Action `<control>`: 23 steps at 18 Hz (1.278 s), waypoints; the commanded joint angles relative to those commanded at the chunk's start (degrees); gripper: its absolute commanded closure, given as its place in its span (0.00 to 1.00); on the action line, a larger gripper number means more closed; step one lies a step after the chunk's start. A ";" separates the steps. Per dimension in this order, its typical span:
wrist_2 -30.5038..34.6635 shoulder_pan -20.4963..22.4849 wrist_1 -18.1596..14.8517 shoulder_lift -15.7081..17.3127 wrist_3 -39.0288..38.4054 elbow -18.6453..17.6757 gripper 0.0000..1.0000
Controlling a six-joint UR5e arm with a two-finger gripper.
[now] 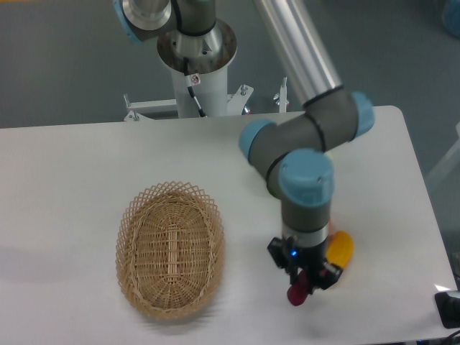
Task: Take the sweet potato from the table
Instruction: 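Lift the held sweet potato up and back toward the table edge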
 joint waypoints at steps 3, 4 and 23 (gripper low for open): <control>-2.72 4.04 -5.70 2.99 6.24 0.00 0.66; -3.52 5.53 -7.73 3.78 8.61 0.09 0.66; -3.70 16.45 -16.45 7.22 27.97 -0.09 0.66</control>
